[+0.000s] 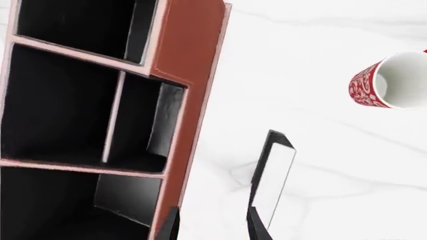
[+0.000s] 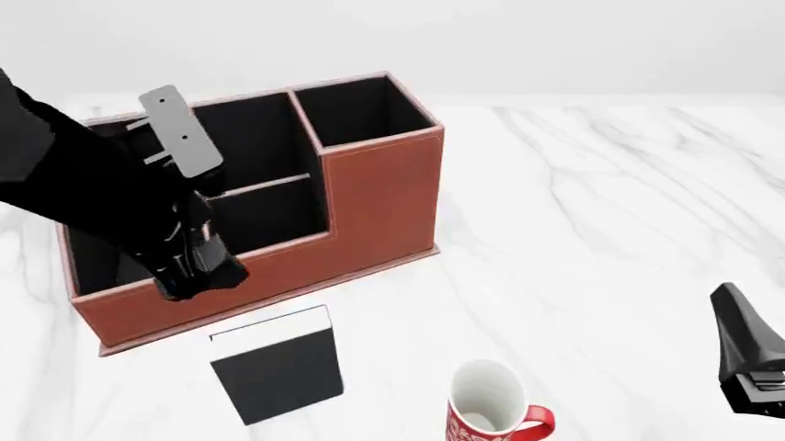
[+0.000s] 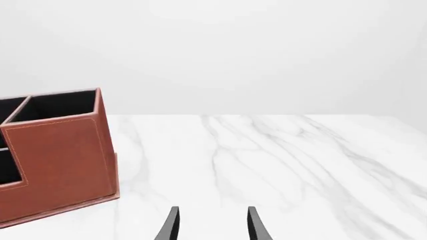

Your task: Pick up the book and place it in the front compartment of the caddy.

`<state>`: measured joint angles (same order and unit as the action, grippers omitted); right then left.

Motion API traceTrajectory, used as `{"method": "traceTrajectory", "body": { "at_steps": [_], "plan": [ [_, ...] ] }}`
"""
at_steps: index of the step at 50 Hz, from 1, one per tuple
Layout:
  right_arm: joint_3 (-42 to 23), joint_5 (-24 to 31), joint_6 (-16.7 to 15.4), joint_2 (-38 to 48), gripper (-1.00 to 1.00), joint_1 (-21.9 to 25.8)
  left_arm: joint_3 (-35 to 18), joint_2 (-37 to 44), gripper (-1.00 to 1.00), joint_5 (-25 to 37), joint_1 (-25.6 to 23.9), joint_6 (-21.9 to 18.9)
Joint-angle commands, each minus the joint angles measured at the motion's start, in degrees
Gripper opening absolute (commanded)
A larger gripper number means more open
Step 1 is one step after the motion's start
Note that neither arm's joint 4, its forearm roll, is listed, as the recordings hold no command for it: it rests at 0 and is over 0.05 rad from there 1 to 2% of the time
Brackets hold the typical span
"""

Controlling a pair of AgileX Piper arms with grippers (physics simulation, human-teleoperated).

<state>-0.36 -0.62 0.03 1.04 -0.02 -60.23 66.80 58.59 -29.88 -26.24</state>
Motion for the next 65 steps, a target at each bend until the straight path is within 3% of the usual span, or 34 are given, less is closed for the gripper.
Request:
{"method": "traceTrajectory", "body": {
  "at_steps": [1,65],
  "plan": [
    [0.0,0.1,0.0,-0.1,1.00,0.0,1.6,4.2,1.00,-1.6,-8.2,4.5],
    [0.0,0.1,0.0,-0.1,1.00,0.0,10.8,9.6,1.00,-10.9,-14.6,10.5]
  ]
}}
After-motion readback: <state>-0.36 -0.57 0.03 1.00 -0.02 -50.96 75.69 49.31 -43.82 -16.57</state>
